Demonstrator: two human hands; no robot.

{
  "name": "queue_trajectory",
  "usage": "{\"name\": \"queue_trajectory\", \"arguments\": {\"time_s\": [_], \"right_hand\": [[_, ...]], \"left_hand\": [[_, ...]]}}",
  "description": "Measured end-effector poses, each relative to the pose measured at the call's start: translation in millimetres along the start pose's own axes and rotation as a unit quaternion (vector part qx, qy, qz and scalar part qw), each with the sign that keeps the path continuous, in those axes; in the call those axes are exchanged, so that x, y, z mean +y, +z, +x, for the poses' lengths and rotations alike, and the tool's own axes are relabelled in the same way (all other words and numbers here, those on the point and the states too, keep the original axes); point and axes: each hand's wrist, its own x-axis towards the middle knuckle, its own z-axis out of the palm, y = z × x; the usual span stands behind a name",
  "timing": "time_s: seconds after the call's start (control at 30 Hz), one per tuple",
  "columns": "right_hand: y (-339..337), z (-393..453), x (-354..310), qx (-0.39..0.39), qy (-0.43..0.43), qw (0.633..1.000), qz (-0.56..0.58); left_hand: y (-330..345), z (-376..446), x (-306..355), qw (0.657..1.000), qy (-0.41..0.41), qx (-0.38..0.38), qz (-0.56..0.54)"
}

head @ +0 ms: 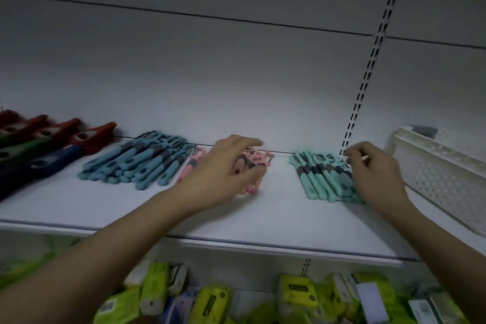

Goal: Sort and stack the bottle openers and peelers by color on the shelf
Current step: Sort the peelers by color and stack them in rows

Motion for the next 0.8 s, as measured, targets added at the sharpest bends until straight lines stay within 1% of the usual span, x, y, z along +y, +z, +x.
{"name": "queue_trajectory", "arguments": {"time_s": [0.07,0.13,0.17,0.27,0.33,0.43,0.5,0.6,0.67,0.73,0.8], "right_hand": [[15,-7,-35,-0.048,-0.033,0.998,0.014],[38,-14,-68,-0.117,-0.067,0.991,-0.005],[51,-18,-81,-0.157,-0.067,0.985,-0.018],[90,-30,-106,-0.275,-0.016,0.96,-0.059],[105,-32,-111,-0.317,0.004,0.945,-0.08],[108,-25,-110,-0.342,0.034,0.936,-0.079],[103,-22,-109,-0.362,0.043,0.929,-0.064],[96,-17,-104,-0.369,0.052,0.927,-0.04],[95,-18,-101,-0.372,0.052,0.926,-0.047],[97,-17,-97,-0.362,0.045,0.93,-0.051],[98,-19,-96,-0.357,0.047,0.932,-0.044]], "left_hand": [[-16,-26,-26,0.997,-0.076,0.001,0.033],[-18,-41,-38,0.991,-0.116,-0.019,0.063],[-16,-43,-39,0.991,-0.115,-0.026,0.066],[-5,-41,-38,0.99,-0.089,-0.048,0.098],[-2,-36,-37,0.99,-0.072,-0.063,0.104],[-6,-31,-40,0.994,-0.066,-0.077,0.052],[-10,-28,-46,0.992,-0.074,-0.09,0.054],[-13,-24,-54,0.991,-0.09,-0.09,0.043],[-14,-23,-56,0.993,-0.081,-0.081,0.04],[-19,-24,-54,0.993,-0.065,-0.074,0.059],[-22,-27,-52,0.994,-0.021,-0.038,0.101]]}}
